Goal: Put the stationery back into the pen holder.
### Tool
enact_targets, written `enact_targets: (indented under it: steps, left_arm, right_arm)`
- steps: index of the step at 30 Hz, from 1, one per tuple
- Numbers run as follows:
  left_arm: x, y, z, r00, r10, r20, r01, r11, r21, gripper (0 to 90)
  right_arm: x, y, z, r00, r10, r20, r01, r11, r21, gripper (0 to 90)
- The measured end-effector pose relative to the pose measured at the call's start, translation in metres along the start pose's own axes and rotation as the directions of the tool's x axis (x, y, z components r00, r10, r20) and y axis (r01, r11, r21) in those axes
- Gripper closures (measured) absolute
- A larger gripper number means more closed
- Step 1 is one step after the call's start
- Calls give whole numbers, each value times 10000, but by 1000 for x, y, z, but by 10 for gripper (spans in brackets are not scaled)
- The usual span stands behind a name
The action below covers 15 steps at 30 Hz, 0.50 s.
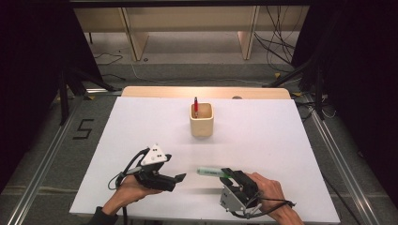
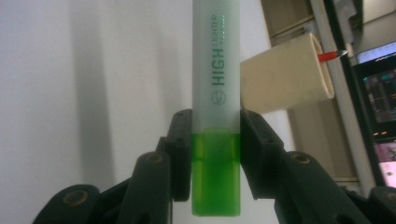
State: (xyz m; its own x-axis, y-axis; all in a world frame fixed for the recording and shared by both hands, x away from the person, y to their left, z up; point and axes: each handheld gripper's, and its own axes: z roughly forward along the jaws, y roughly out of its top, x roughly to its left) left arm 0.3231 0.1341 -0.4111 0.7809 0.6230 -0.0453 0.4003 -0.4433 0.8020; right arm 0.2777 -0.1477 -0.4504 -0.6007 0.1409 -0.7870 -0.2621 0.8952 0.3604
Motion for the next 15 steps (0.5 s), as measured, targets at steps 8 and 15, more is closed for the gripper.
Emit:
enact_targets:
  steps: [8,15]
  left_arm:
    - [-16,27,14,9928,999,668,-1062,9893,996,186]
    - [-21,35,28,9866,1291,1002,-1449,9746,1708,184]
  right_arm:
    - [12,4,-1,9855,-1528,733,1528,9882,53,673]
    - [16,5,1,9774,-1900,929,1900,9817,92,673]
